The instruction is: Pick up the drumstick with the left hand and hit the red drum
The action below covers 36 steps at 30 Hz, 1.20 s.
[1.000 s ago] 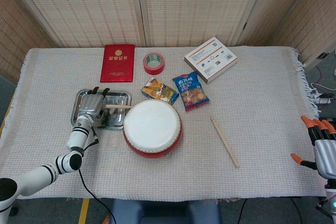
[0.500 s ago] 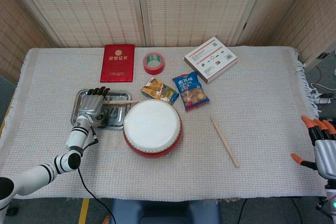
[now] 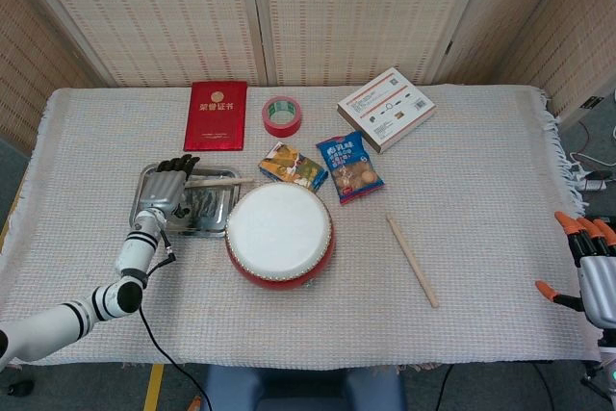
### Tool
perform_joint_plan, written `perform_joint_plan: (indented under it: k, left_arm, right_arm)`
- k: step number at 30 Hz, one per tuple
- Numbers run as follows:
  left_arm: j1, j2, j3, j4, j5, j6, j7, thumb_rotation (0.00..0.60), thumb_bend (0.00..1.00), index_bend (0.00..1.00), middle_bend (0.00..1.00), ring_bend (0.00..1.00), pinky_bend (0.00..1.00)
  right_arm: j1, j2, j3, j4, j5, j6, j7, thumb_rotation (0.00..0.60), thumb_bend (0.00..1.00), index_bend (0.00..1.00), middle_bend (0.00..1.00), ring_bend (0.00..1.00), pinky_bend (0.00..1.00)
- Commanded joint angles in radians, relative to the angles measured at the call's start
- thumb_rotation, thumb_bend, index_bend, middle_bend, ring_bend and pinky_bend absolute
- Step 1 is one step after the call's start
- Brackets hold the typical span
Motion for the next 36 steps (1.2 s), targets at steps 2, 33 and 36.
perform_joint_plan:
  k: [2, 33, 36]
  left_arm:
    - [0.051, 0.075, -0.031, -0.103, 0.004, 0.052, -0.074, 0.6, 0.2, 0.01, 0.02, 0.0, 0.04]
    - [0.604, 0.314, 0.197, -0.588, 0.472, 0.804, -0.201, 0.6, 0.31, 0.17, 0.13, 0.03, 0.07]
    - [0.629, 0.316, 0.213, -0.607, 0.494, 0.816, -0.193, 0.6, 0.31, 0.17, 0.13, 0.03, 0.07]
  right_arm:
    - [-0.003, 0.005, 0.0, 0.0, -0.003, 0.007, 0.005, 0.6, 0.09, 0.07, 0.13, 0.0, 0.09]
    - [0.004, -0.02, -0.032, 0.069, -0.07, -0.002, 0.164, 0.6, 0.09, 0.06, 0.13, 0.0, 0.05]
    - [-0.007, -0.02, -0.033, 0.054, -0.065, 0.013, 0.133, 0.6, 0.09, 0.06, 0.13, 0.0, 0.04]
